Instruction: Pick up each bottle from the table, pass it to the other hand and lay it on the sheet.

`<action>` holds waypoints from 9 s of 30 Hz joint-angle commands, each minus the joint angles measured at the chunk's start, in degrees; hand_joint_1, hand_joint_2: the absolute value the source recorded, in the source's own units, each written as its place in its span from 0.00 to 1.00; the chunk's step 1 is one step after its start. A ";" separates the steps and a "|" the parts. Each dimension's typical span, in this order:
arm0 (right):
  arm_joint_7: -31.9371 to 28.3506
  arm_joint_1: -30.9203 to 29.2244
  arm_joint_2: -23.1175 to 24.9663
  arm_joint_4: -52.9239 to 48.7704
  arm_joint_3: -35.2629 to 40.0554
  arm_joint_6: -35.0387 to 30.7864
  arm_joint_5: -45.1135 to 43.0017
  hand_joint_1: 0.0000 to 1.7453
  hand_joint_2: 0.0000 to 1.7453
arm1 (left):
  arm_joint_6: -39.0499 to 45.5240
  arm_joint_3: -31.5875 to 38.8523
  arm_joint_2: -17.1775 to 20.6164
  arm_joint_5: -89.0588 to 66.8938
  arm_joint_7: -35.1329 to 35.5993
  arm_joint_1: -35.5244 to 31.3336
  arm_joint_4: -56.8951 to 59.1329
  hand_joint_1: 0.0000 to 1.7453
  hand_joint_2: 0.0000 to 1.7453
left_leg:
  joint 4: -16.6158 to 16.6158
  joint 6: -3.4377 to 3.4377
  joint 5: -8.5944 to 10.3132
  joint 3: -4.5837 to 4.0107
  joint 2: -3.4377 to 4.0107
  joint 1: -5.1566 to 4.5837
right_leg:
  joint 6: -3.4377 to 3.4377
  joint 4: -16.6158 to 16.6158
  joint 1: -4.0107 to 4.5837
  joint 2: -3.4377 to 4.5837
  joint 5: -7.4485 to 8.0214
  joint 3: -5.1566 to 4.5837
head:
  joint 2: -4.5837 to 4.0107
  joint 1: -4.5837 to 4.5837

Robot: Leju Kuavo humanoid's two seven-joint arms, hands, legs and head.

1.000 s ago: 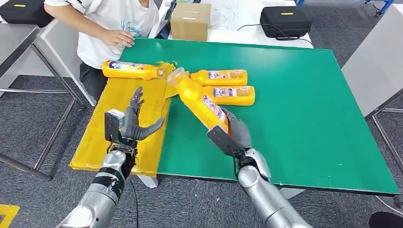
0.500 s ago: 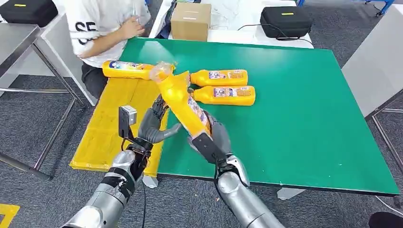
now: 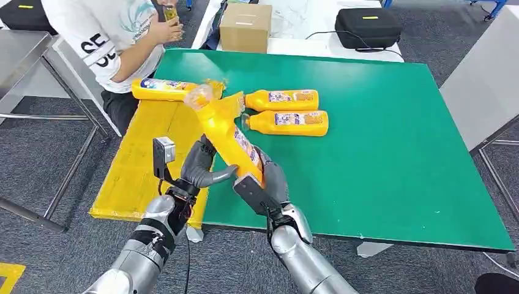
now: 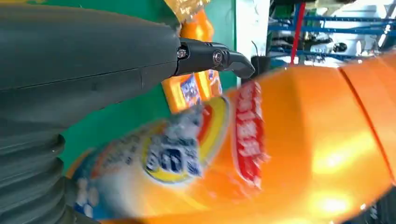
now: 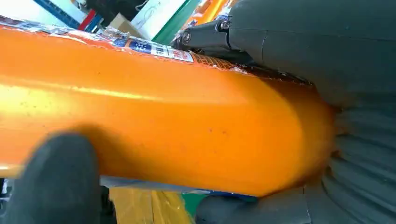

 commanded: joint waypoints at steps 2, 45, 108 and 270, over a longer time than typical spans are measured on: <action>-0.47 -1.28 -1.06 5.19 3.33 -0.59 -0.01 1.00 1.00 | -1.63 -3.07 3.17 2.02 -0.02 -0.03 -2.29 0.00 1.00 | -0.07 -0.05 -0.08 0.23 0.08 0.01 | -0.06 -0.05 0.01 0.08 -0.06 0.20 | 0.00 0.00; 6.02 -5.50 -1.74 9.45 2.11 -3.14 5.43 0.00 1.00 | -3.72 -0.21 4.74 6.57 3.94 -0.12 -0.72 1.00 1.00 | -0.01 -0.04 -0.06 0.11 0.01 0.03 | -0.05 -0.01 0.04 -0.01 -0.07 0.08 | 0.00 0.02; -4.17 2.31 -4.59 -14.91 -9.33 2.23 -11.82 0.00 1.00 | 35.86 -23.27 24.39 -81.90 5.78 -19.45 27.80 1.00 1.00 | 0.03 -0.10 -0.09 0.22 0.08 0.08 | -0.11 0.08 0.08 0.06 -0.10 0.16 | 0.00 0.00; -0.14 -4.83 -0.65 4.59 6.04 1.30 -1.35 1.00 1.00 | -6.64 -5.72 5.89 6.06 6.41 -3.44 1.33 0.00 1.00 | -0.04 -0.06 -0.02 0.07 0.01 0.03 | -0.04 -0.02 0.03 0.00 -0.04 0.06 | 0.00 0.02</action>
